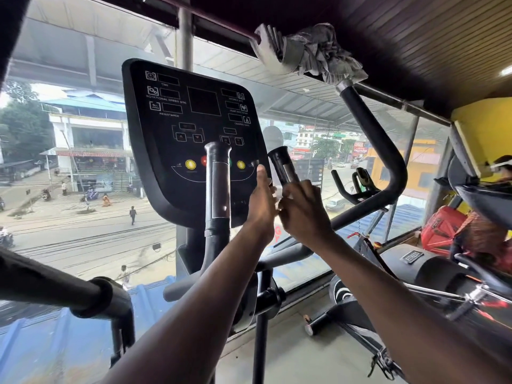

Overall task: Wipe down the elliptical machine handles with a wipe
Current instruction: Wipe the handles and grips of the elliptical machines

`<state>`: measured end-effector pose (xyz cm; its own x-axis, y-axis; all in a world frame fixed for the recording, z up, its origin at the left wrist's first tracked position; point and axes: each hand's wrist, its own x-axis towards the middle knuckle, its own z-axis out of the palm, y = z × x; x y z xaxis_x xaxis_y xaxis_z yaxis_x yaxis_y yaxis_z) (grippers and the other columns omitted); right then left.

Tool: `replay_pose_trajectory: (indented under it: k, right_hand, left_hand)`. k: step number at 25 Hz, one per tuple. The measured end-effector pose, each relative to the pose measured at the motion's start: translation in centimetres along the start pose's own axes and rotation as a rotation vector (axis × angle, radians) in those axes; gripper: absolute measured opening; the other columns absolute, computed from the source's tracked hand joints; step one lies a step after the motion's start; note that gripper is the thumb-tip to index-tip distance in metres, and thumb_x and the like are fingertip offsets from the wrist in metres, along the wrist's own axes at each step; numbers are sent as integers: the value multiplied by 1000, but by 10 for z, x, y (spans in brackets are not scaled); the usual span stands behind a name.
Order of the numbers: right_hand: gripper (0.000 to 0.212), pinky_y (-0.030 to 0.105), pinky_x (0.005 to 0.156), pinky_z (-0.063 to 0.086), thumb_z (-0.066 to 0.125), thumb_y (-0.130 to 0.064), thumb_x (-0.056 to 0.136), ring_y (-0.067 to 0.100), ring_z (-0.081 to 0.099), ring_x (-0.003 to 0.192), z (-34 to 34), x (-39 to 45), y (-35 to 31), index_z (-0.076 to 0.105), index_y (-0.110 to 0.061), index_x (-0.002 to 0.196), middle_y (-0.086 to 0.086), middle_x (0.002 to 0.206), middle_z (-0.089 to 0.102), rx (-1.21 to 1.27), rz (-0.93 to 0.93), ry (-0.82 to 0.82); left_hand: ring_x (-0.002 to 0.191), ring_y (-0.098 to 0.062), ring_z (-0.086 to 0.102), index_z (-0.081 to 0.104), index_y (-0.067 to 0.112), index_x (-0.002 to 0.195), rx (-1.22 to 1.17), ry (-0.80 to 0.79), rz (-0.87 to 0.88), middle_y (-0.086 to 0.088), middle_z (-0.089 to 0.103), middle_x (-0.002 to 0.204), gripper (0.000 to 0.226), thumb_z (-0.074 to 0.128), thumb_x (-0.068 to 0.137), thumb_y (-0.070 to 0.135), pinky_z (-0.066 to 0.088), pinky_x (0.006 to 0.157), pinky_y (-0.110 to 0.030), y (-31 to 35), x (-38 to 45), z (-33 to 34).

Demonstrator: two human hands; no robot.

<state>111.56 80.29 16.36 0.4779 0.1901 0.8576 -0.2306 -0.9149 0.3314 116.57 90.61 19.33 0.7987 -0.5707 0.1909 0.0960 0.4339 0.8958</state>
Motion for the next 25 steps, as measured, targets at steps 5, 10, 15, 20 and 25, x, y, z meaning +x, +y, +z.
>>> replay_pose_trajectory:
  k: [5,10,15,20,25]
  right_hand:
    - [33,26,95,42,45,0,87,29,52,109,-4,9,-2,68,-5,110,14,118,57,215,285,140]
    - [25,35,90,49,60,2,85,25,51,106,-6,-42,9,71,-8,104,14,108,59,221,146,185]
    - [28,30,95,45,48,-1,92,25,53,107,-5,-56,-13,69,-4,111,9,112,57,274,286,209]
    - [21,29,82,48,52,6,79,26,58,92,-10,-77,-5,69,-3,87,11,97,56,348,469,238]
    - [16,28,86,48,56,7,76,26,53,95,-3,-120,-16,67,-4,79,11,94,58,279,338,144]
  left_hand:
    - [105,-19,57,56,15,129,9,16,-28,-3,61,117,68,28,95,66,44,100,-44,-12,-7,1]
    - [107,-20,56,52,14,134,-7,18,-34,-6,60,124,69,26,96,64,42,100,-44,-16,-11,-5]
    - [114,-23,54,49,13,138,-5,7,-84,-6,56,131,72,27,95,66,43,95,-39,-34,-18,-3]
    - [113,-24,53,49,13,136,-7,-2,-124,-5,55,124,70,26,95,65,43,92,-38,-50,-26,-3]
    - [113,-24,54,51,13,135,6,-18,-131,-7,57,125,71,27,94,67,44,91,-38,-58,-29,-3]
